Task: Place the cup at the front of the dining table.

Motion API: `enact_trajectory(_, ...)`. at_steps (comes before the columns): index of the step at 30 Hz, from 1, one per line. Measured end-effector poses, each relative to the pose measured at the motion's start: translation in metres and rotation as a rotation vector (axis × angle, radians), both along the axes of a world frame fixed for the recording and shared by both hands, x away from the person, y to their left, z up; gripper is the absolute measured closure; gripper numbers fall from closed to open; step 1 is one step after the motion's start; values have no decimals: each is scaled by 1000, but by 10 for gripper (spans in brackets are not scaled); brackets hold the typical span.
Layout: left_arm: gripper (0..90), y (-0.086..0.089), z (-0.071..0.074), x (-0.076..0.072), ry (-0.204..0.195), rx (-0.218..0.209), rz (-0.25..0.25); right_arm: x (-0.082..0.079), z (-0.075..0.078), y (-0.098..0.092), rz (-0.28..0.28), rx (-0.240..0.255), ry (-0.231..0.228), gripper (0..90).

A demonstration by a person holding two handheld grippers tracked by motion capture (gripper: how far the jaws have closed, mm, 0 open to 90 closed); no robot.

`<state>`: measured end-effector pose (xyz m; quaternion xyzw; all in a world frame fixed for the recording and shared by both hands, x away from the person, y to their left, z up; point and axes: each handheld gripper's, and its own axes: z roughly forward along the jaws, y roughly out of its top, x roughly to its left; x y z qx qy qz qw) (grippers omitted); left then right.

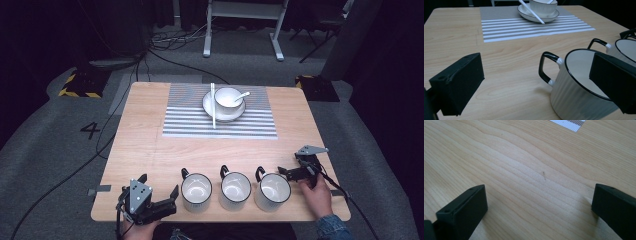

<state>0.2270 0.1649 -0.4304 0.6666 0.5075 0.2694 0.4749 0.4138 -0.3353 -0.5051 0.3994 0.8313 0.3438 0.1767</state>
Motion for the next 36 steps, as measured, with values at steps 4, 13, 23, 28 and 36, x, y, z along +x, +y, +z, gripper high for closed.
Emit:
enact_trajectory(4, 0, -8, -3, -6, 7, -7, -22, 0, 0, 0, 0, 1, 0, 2)
enact_trajectory(13, 0, -32, -11, -10, 16, -12, -96, 0, 0, 0, 0, 1, 0, 2)
enact_trajectory(23, 0, -51, -22, -8, 31, -21, -147, 0, 0, 0, 0, 2, 0, 2)
enact_trajectory(28, 0, -57, -32, 1, 77, 1, -186, 0, 0, 0, 0, 1, 0, 2)
enact_trajectory(36, 0, -71, -51, 12, 135, 85, -203, 0, 0, 0, 0, 0, 0, 2)
